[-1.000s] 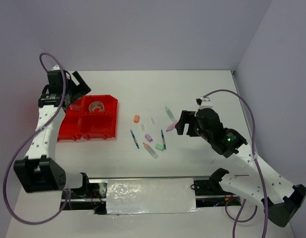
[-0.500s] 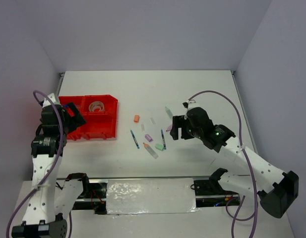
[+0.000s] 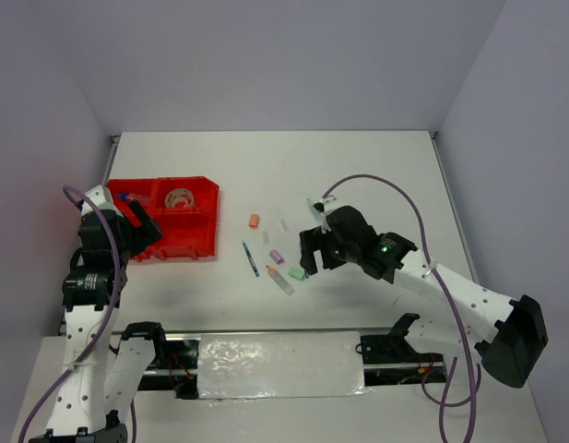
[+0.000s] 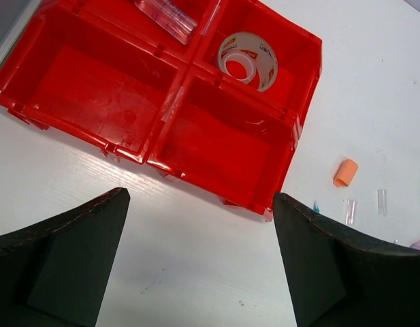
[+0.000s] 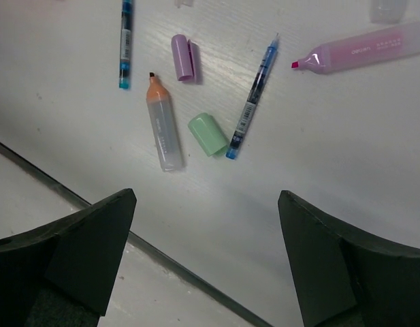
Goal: Sort the stationery into containers
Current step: Pick up the pen from the center of the board.
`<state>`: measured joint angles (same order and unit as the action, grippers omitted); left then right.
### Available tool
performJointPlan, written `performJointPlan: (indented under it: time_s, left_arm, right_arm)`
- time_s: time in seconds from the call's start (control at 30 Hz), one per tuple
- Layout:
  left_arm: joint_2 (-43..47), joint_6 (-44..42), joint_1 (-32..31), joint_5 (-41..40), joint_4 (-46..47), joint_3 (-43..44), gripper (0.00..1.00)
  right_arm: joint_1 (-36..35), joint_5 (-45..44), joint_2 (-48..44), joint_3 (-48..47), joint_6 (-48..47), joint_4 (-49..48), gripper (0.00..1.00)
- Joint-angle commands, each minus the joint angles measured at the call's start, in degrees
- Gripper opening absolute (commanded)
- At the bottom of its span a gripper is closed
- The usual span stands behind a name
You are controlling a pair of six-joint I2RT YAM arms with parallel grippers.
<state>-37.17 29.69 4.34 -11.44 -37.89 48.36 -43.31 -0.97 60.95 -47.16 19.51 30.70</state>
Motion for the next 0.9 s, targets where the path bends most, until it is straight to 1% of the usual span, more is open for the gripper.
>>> performJointPlan:
  time_s: [0.0, 0.03, 0.07, 0.1, 0.13, 0.2, 0.23, 0.33, 0.43, 0.53, 0.57, 0.67, 0.87]
  left_arm:
    - [0.69, -1.83, -0.21, 1.86, 3.43, -0.1, 0.99]
    - [0.87, -2.01, -0.21, 2.82, 3.96, -0.19, 0.99]
    - [0.96, -2.09, -0.21, 3.26, 4.14, -0.37, 0.99]
    - [1.04, -2.09, -0.29, 3.62, 4.31, -0.63, 0.99]
    - [1.13, -2.18, -0.21, 3.88, 4.4, -0.63, 0.99]
    - [0.78, -2.1, -0.21, 3.71, 4.23, -0.55, 0.99]
    - [0.78, -1.92, -0.21, 3.45, 4.14, -0.46, 0.99]
    - [0.61, -2.01, -0.21, 3.36, 4.14, -0.46, 0.99]
    - [0.43, -2.18, -0.29, 4.14, 4.4, -0.72, 1.0]
    - [0.17, -2.27, -0.38, 4.24, 4.4, -0.72, 0.99]
    - [0.08, -2.27, -0.38, 4.24, 4.4, -0.72, 0.99]
    - [-0.01, -2.36, -0.47, 4.41, 4.4, -0.72, 0.99]
    - [-0.27, -2.53, -1.0, 5.03, 4.67, -0.81, 0.99]
  right_arm:
    - [-2.56, 0.01, 2.15, -0.65, -1.31, -3.36, 0.92]
    - [-4.05, -0.26, 2.77, -1.0, -1.49, -3.36, 0.91]
    - [-4.93, -0.87, 3.64, -2.23, -1.58, -3.1, 0.87]
    - [-5.55, -1.57, 5.83, -2.85, -1.66, -2.84, 0.76]
    - [-6.78, -2.79, 7.07, -3.55, -1.67, -2.4, 0.72]
    - [-8.54, -5.43, 10.75, -5.83, -1.58, -1.35, 0.66]
    - [-9.15, -7.1, 11.81, -6.54, -1.4, -0.99, 0.64]
    - [-11.7, -7.73, 15.51, -9.35, -1.58, -1.08, 0.6]
    - [-14.6, -8.34, 19.98, -11.28, -2.19, -1.34, 0.58]
    - [-15.66, -8.43, 23.33, -13.21, -2.98, -1.78, 0.57]
    - [-15.75, -8.34, 25.95, -13.57, -3.51, -1.87, 0.57]
    - [-15.84, -8.43, 30.09, -15.51, -3.95, -1.43, 0.57]
    - [-15.93, -6.86, 34.49, -16.74, -5.27, -3.71, 0.57]
